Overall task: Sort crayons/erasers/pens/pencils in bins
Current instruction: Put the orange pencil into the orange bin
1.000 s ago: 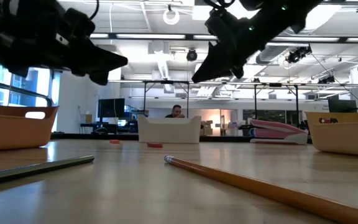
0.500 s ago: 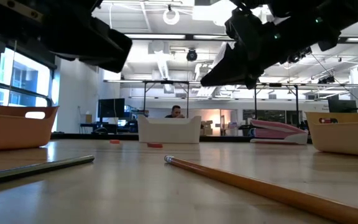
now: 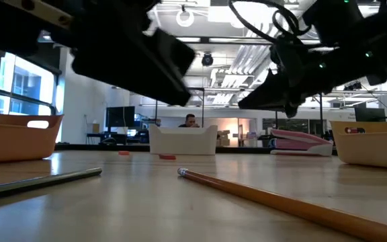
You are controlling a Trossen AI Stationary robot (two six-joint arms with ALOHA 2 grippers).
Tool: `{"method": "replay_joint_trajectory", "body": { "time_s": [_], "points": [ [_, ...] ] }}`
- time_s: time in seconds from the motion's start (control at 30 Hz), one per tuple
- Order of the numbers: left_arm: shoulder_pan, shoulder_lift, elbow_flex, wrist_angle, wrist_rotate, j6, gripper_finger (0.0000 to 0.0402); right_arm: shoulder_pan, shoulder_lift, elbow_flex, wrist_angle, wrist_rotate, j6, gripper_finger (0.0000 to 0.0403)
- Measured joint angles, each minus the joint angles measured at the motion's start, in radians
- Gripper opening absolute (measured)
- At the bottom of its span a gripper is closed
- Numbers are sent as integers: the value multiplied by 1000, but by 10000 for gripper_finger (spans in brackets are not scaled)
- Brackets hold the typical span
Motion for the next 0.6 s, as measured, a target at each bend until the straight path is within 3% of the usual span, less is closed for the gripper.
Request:
{"method": "replay_joint_trajectory", "body": {
  "time_s": [0.3,0.6],
  "points": [
    [-8,175,284,-296,-22,69,83,42,1,-47,64,0,33,0],
    [-8,288,467,-455,-61,170,84,105,0,-47,82,50,24,0]
  ]
}}
